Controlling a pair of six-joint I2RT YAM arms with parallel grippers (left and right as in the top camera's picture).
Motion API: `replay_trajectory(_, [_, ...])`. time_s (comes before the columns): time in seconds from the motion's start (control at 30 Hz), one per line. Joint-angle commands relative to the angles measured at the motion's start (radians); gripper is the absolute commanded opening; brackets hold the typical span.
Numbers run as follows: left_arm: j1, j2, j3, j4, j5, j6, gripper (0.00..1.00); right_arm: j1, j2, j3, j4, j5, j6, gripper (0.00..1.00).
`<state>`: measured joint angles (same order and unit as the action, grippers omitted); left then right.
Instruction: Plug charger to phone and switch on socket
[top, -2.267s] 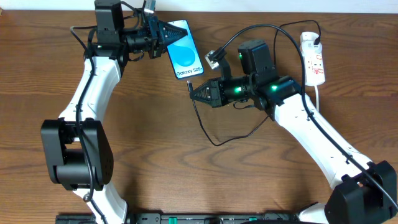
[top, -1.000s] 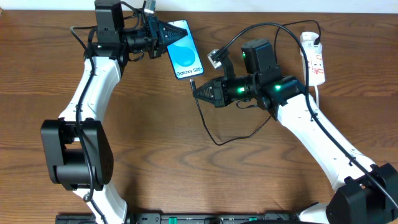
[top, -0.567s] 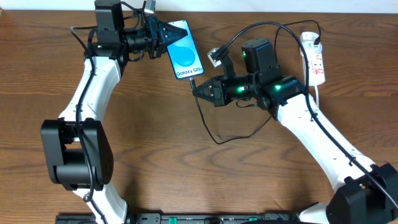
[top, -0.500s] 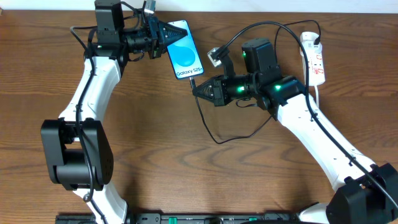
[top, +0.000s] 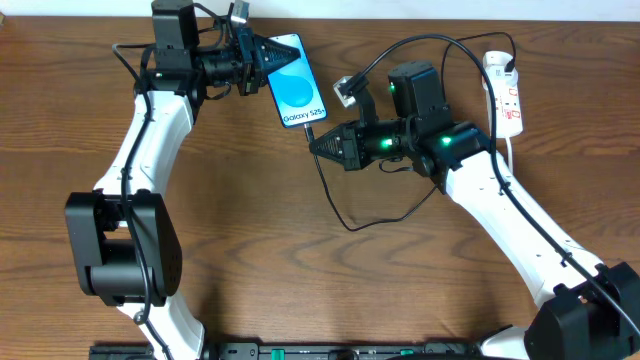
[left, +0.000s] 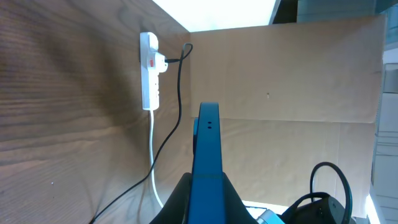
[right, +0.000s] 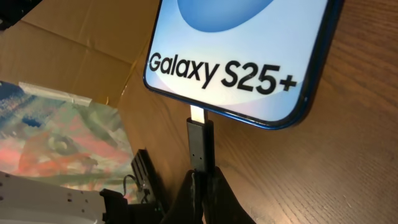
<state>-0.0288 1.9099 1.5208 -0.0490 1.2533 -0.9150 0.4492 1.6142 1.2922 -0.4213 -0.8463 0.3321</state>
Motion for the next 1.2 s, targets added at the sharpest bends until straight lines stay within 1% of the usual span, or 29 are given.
replay_trajectory(0.0, [0.004, 0.001, 0.037, 0.0, 0.031, 0.021, 0.07, -0.003, -0.025, 0.006, 0.007, 0.018, -0.003, 0.01])
replay_trajectory(0.17, [0.004, 0.001, 0.037, 0.0, 0.031, 0.026, 0.07, -0.003, -0.025, 0.006, 0.014, 0.026, 0.016, 0.01])
replay_trajectory(0.53, [0.004, 0.001, 0.037, 0.0, 0.045, 0.089, 0.07, -0.003, -0.025, 0.006, 0.028, 0.032, 0.057, 0.01])
replay_trajectory(0.97, [0.004, 0.001, 0.037, 0.0, 0.056, 0.087, 0.07, -0.002, -0.024, 0.005, 0.063, 0.059, 0.102, 0.01])
replay_trajectory(1.17, [-0.002, 0.001, 0.037, 0.0, 0.056, 0.068, 0.07, 0.026, -0.023, 0.005, 0.071, 0.097, 0.118, 0.01])
